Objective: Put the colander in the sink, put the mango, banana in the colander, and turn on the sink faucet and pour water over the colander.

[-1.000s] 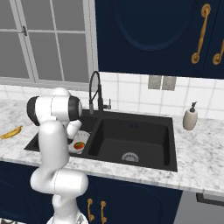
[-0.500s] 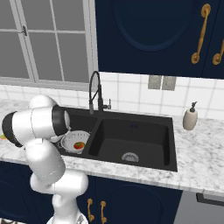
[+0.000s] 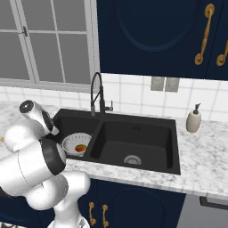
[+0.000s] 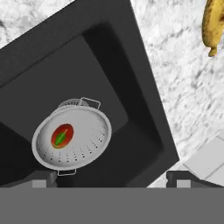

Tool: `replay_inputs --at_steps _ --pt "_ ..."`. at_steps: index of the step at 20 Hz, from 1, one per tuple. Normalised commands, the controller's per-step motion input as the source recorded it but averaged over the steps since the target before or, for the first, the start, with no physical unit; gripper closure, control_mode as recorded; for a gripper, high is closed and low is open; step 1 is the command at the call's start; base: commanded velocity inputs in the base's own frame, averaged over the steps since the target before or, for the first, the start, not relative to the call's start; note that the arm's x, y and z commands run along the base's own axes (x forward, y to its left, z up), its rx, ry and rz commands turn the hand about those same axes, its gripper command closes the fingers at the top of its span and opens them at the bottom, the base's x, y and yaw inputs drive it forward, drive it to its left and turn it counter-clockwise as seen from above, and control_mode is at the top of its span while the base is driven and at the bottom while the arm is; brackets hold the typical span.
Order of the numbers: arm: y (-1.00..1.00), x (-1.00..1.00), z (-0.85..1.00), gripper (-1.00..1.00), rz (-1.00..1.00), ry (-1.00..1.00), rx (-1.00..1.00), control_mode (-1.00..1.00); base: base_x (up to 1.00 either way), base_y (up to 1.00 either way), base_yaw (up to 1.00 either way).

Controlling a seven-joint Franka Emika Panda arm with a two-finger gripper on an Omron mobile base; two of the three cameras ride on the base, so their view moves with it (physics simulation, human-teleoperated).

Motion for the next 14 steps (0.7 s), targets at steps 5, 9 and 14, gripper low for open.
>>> replay_inputs --at_steps 5,9,14 --pt "0.85 -0.54 0.74 -1.0 0.09 0.04 -0.01 -1.0 0.0 0.0 0.0" --pt "0.97 -0.49 0.14 -1.0 0.21 0.08 -0.12 -1.0 0.0 0.0 0.0" --pt "0.82 -0.46 0.0 -1.0 0.21 0.02 -0.13 -1.0 0.0 0.0 0.0"
